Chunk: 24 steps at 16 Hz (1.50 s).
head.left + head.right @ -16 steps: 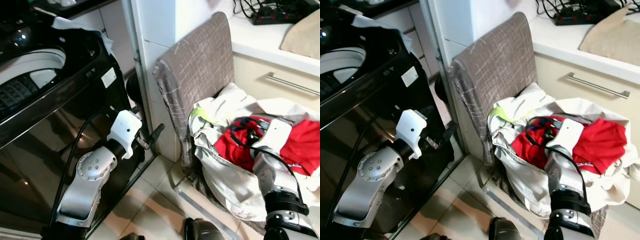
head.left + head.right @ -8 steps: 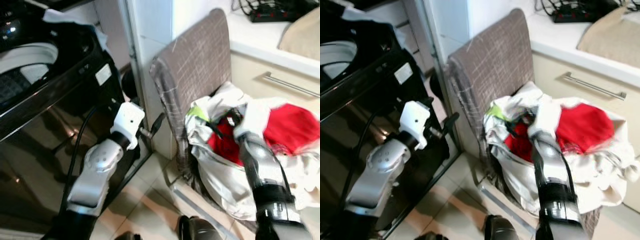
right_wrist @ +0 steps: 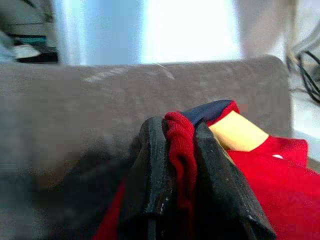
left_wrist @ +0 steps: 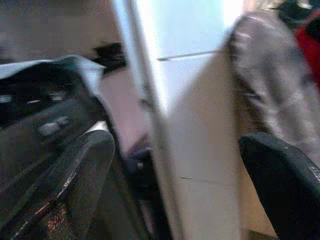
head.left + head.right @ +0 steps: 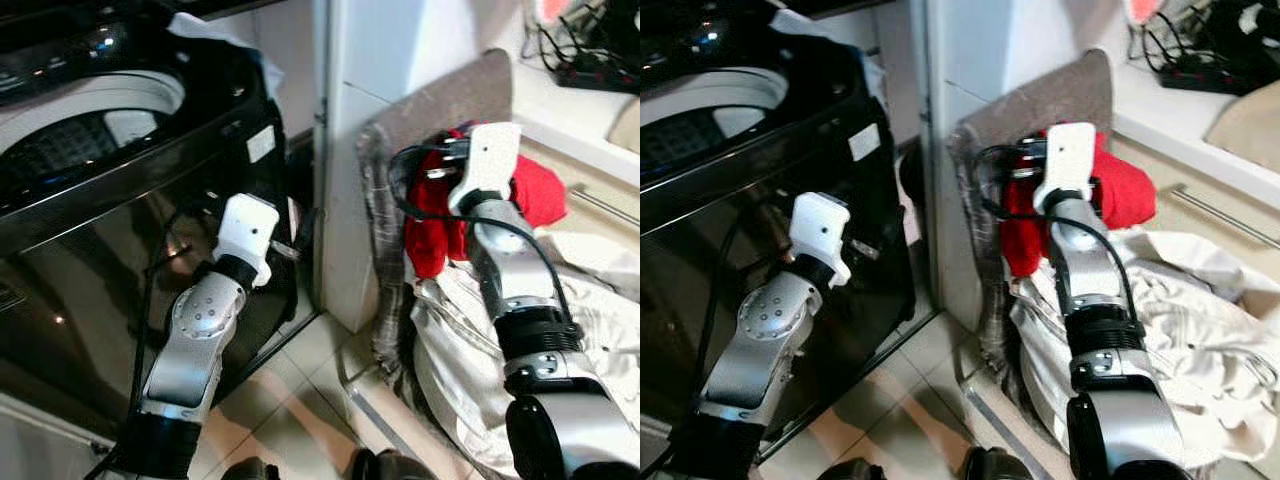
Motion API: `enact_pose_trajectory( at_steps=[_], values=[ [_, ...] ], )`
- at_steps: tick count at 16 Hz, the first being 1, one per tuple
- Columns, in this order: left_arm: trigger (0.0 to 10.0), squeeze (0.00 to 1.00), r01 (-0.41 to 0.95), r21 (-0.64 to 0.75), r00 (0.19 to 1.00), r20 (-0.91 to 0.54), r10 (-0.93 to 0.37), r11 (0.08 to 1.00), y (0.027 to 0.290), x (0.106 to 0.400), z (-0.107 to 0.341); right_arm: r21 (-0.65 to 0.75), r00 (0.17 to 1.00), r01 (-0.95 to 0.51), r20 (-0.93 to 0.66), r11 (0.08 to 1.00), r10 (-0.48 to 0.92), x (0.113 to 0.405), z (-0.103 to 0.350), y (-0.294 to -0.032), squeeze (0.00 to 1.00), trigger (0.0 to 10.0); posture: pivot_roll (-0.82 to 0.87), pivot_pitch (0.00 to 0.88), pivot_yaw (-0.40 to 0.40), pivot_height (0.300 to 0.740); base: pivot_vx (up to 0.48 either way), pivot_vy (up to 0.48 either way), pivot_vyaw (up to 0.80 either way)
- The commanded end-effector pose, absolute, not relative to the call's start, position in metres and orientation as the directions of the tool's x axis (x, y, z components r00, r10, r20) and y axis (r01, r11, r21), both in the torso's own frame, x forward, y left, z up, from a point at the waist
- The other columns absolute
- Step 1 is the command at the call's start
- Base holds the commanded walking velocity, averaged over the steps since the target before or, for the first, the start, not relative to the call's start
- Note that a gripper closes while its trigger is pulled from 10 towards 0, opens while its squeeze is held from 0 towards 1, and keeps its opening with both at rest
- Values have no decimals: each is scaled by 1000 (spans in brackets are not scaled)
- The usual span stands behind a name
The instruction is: Clothes washing
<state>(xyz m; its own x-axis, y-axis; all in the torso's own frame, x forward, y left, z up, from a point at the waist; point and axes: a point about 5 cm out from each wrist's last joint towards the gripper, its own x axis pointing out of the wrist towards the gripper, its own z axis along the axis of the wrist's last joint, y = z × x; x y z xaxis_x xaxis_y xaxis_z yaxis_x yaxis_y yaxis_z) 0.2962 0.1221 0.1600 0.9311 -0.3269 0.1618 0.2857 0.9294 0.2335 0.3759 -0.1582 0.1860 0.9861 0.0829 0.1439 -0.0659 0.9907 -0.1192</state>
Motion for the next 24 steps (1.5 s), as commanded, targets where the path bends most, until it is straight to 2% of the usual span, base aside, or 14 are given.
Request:
enact_pose_trajectory(
  at_steps=[1,2,3,6,11,16,20,24],
  values=[
    [10000,0,185,248,959,167,-230,951,129,300,161,-146,978,-82,177,986,108,378,194,-152,0,0,11,0,-34,740,0,0,0],
    [10000,0,115,241,976,152,-155,964,135,303,157,-143,978,-93,175,985,118,378,192,-150,0,0,14,0,-36,740,0,0,0],
    [10000,0,-46,193,993,119,23,980,148,303,148,-145,973,-129,174,981,153,377,187,-143,0,0,24,0,-48,740,0,0,0],
    [10000,0,-203,276,975,142,170,939,164,301,147,-166,956,-189,193,968,220,378,187,-134,0,0,36,0,-60,740,0,0,0],
    [10000,0,-240,268,966,157,203,933,171,295,146,-94,958,-224,160,970,237,384,182,-128,0,0,70,0,-79,740,0,0,0],
    [10000,0,-237,242,968,141,208,941,167,291,143,-81,955,-261,124,962,269,384,171,-122,0,0,85,0,-88,740,0,182,0],
    [10000,0,-206,283,974,151,169,937,164,290,145,-90,953,-268,119,959,277,384,169,-121,0,0,82,0,-83,740,0,0,0],
    [10000,0,-185,290,978,147,147,939,157,290,145,-101,950,-279,119,955,290,386,171,-120,0,0,79,0,-81,740,0,-460,0]
  ],
)
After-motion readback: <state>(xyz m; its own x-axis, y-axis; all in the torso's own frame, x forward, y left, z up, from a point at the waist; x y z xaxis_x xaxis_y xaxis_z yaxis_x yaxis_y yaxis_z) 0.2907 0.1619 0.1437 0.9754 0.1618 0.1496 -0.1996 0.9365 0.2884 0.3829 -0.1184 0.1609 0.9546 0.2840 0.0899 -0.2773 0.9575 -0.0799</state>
